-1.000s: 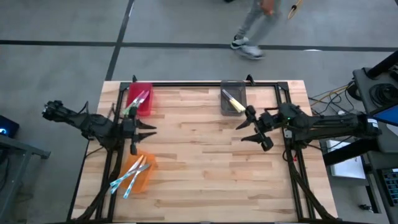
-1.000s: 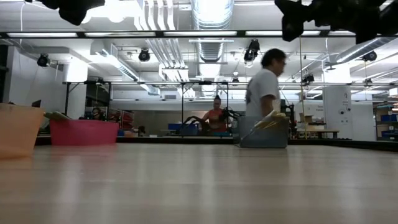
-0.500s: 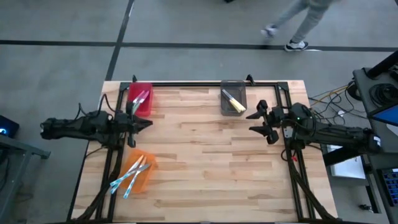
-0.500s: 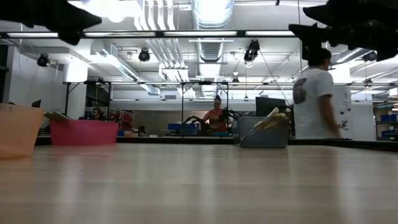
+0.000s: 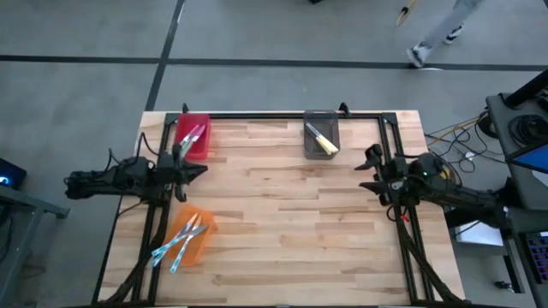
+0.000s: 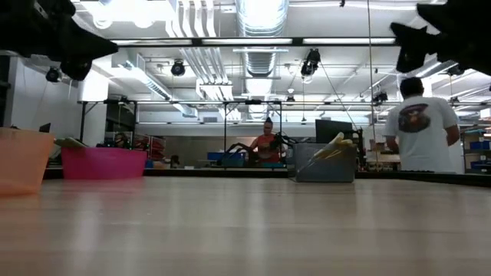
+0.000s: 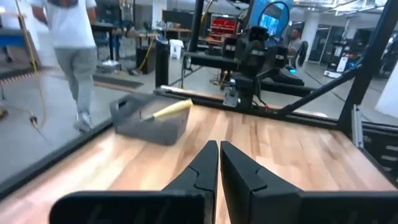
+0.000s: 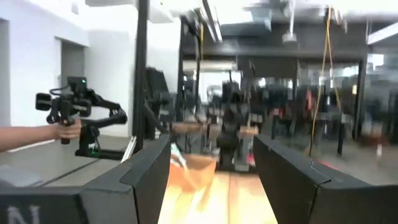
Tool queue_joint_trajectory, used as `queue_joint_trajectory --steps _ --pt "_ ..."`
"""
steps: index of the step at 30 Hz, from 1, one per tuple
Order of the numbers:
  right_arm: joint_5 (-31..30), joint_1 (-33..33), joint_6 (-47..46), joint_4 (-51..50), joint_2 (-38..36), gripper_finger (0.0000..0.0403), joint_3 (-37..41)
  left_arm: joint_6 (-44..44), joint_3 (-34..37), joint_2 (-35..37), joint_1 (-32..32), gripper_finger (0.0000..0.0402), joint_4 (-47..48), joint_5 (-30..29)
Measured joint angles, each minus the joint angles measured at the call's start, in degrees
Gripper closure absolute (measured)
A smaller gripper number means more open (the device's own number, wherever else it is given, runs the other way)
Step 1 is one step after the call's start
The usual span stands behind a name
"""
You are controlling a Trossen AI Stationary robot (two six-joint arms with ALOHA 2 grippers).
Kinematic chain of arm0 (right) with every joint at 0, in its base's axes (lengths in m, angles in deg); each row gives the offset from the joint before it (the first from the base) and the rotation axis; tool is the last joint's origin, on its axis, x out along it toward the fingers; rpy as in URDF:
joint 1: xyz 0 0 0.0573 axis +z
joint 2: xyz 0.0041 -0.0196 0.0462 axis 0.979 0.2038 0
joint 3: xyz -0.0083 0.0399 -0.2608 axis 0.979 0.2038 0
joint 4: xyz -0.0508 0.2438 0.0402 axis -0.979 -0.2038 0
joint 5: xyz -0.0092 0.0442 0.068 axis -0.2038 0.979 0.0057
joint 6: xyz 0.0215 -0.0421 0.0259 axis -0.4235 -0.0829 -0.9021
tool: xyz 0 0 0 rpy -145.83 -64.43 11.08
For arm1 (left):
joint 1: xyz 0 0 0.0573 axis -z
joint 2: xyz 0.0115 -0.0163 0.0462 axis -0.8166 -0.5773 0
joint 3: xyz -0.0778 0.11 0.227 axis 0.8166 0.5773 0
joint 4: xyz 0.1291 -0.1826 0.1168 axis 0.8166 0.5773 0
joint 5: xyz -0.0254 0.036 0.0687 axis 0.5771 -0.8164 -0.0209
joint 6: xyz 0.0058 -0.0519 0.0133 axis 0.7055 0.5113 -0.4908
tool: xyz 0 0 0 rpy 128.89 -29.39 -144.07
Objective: Sort silverware by color (type)
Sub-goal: Return to Home Position
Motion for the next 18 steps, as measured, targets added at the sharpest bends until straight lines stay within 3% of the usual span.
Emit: queue_joint_trajectory --steps 7,12,18 --pt "-2.10 0.01 8.73 -10.49 -6.11 0.0184 0.45 3.54 6.49 1.00 0.02 0.0401 -8.43 2.16" --pt "-3.83 -0.02 11.77 -13.47 -4.75 0.0185 0.47 4.66 13.30 0.95 0.04 0.0401 -16.91 6.41" --pt "-14.21 0.02 7.67 -17.23 -1.15 0.0208 0.49 -2.45 13.46 -0.20 0.01 0.0401 -17.61 6.04"
